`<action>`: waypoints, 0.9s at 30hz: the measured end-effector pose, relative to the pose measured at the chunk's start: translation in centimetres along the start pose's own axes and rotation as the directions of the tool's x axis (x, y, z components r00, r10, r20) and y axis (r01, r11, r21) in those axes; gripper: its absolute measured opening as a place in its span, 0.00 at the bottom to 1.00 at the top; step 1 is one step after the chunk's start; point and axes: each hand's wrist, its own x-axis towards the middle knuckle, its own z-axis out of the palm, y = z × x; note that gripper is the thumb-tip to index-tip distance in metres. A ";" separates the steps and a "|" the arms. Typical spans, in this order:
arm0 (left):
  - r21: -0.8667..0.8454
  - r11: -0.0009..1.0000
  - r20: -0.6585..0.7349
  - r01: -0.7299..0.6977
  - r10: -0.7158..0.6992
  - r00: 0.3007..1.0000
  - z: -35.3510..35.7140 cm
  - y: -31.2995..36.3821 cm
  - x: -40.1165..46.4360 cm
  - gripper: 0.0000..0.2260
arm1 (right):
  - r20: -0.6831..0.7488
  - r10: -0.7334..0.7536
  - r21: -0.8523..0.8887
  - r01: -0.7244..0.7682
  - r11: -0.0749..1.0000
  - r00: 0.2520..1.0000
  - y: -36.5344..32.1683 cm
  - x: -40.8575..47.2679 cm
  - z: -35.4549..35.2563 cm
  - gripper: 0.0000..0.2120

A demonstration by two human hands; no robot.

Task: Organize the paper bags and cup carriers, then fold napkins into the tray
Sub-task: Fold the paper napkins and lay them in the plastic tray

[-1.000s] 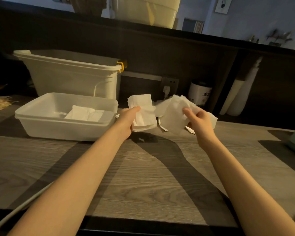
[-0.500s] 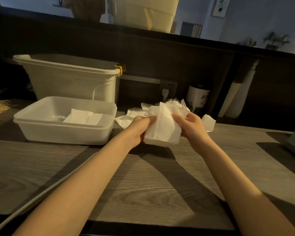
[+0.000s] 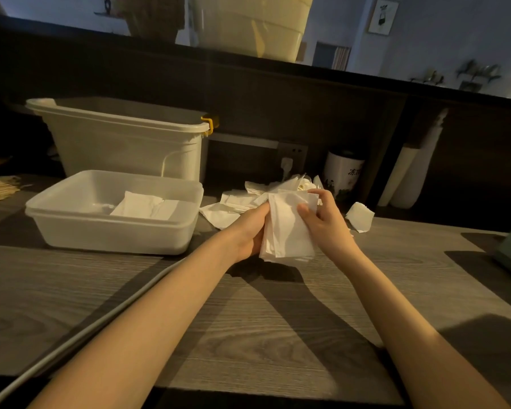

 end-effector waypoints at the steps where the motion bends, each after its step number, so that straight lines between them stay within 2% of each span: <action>1: -0.003 1.000 0.006 -0.001 0.001 1.000 0.1 0.0 0.0 0.15 | -0.011 0.008 -0.007 -0.008 1.000 1.000 0.0 0.1 0.0 0.15; 5: 0.001 0.999 0.023 0.032 -0.032 0.999 0.2 0.1 -0.1 0.17 | -0.047 0.041 -0.025 -0.042 0.999 0.998 -0.1 0.0 0.2 0.18; 11: 0.057 0.998 0.020 0.023 -0.024 1.000 0.4 -0.1 -0.1 0.18 | -0.026 0.075 -0.051 -0.076 0.996 0.997 0.0 -0.2 1.1 0.20; 15: 0.029 0.999 -0.034 0.035 -0.034 0.999 0.3 -0.2 0.2 0.17 | 0.004 0.084 -0.027 -0.084 0.996 0.996 -0.2 -0.4 1.2 0.21; 18: 0.076 0.996 -0.096 0.051 -0.044 0.994 0.2 -0.6 0.5 0.18 | 0.053 0.111 -0.036 -0.109 0.993 0.992 -0.5 -0.6 1.2 0.24; 22: 0.077 0.995 -0.154 0.068 -0.056 0.987 0.2 -0.8 0.7 0.17 | 0.044 0.084 -0.085 -0.080 0.993 0.996 -0.6 -0.7 1.4 0.24; 27: -0.017 0.998 -0.093 0.060 -0.061 0.994 0.2 -0.7 0.5 0.11 | -0.021 -0.037 -0.217 0.032 0.976 0.999 -0.3 -0.3 1.2 0.18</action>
